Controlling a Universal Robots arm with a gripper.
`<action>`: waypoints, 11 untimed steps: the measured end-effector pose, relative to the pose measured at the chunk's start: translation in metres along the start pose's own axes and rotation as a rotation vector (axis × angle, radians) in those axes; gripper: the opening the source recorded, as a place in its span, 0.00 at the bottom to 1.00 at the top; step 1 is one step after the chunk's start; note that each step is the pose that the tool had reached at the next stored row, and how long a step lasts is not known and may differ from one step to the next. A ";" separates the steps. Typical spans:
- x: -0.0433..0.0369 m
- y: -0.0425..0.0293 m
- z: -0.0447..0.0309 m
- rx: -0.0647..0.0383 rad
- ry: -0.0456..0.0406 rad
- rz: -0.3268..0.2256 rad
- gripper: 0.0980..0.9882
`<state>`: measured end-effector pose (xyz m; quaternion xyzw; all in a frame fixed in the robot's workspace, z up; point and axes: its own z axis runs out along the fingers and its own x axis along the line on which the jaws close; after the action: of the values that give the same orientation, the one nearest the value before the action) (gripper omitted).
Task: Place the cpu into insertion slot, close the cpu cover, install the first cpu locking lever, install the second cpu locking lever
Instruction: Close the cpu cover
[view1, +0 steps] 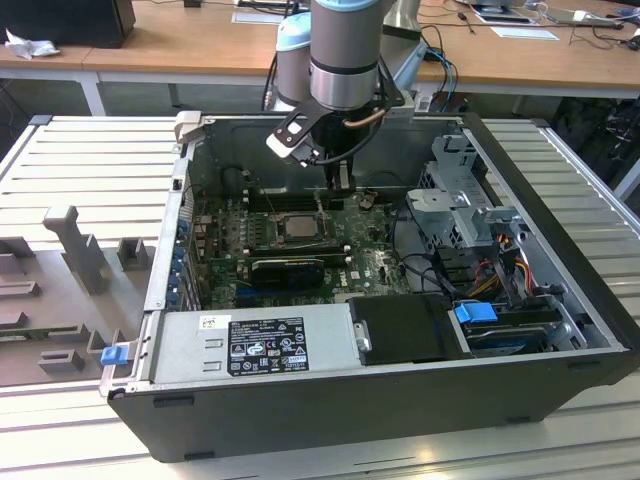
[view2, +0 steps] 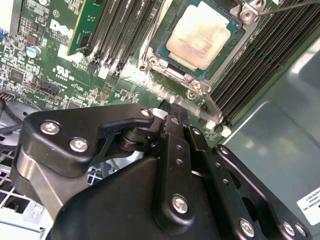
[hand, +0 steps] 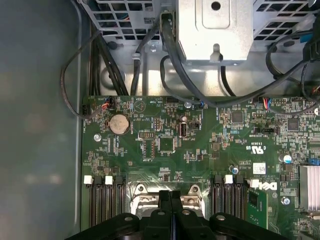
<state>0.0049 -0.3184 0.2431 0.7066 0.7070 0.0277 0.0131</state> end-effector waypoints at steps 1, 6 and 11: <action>0.0000 -0.0014 -0.0001 0.000 0.0001 0.000 0.01; 0.0000 -0.0120 -0.0005 0.000 0.0002 0.000 0.01; -0.0001 -0.0205 0.0044 0.016 0.0002 0.000 0.01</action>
<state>-0.0153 -0.3184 0.2376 0.7068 0.7071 0.0222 0.0075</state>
